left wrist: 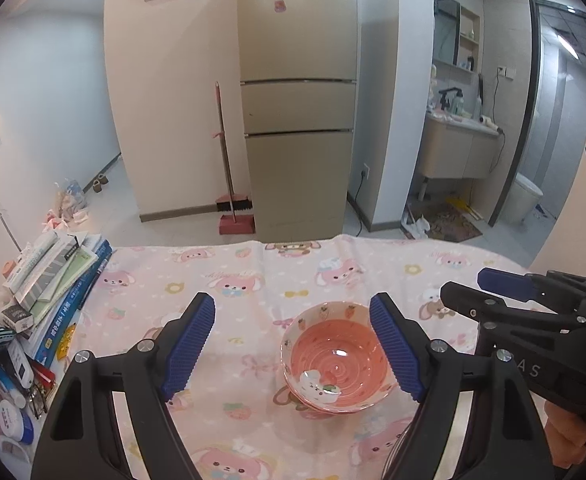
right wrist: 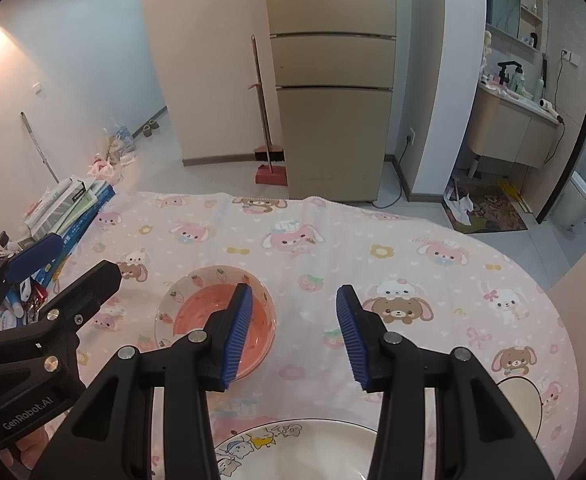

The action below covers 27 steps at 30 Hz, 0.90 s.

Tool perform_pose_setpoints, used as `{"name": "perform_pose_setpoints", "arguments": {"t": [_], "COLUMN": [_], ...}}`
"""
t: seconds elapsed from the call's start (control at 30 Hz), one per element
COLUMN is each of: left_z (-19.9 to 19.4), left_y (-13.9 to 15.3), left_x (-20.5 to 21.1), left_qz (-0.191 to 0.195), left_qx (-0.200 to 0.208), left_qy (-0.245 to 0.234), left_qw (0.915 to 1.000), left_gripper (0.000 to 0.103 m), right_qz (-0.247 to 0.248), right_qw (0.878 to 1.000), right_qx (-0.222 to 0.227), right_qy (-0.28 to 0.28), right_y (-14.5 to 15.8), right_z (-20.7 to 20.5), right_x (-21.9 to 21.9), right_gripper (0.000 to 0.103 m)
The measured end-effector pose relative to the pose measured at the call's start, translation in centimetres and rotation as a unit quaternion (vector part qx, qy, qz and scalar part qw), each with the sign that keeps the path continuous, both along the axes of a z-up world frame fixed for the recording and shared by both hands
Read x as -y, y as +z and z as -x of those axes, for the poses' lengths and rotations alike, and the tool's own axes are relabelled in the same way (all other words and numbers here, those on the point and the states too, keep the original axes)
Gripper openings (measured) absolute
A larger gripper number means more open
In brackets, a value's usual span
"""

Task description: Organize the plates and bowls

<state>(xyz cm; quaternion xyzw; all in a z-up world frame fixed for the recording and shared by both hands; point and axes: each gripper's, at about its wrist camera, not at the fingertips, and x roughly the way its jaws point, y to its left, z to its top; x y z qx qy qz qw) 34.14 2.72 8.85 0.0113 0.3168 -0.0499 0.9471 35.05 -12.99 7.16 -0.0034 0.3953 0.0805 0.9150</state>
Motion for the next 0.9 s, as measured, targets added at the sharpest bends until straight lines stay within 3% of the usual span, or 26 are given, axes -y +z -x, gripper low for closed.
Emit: {"name": "perform_pose_setpoints", "arguments": {"t": [0.2,0.43,0.57,0.77,0.9], "left_z": [2.3,3.7,4.7,6.7,7.3], "left_y": [2.3,3.7,4.3,4.5,4.3], "left_x": [0.6,5.2,10.1,16.5,19.9], "left_qz": [0.011,0.078,0.05,0.04,0.052], "left_qx": [0.026,0.01,0.018,0.022,0.014], "left_qy": [0.002,-0.05,-0.08,-0.126,-0.152], "left_qw": [0.9996,0.9957,0.9954,0.991,0.987], "left_gripper": [0.082,0.082,0.082,0.082,0.082], "right_qz": [-0.013,0.026,0.03,0.019,0.01], "right_qw": [1.0,0.998,0.997,0.994,0.993], "right_qx": [0.011,0.031,0.037,0.042,0.044], "right_qy": [-0.017,-0.048,-0.065,-0.094,-0.112], "right_y": [1.1,2.9,3.2,3.2,2.9], "right_z": [2.1,5.6,7.7,10.2,11.2], "right_x": [1.7,6.9,10.2,15.6,18.5], "right_gripper": [0.043,0.043,0.043,0.043,0.043]}}
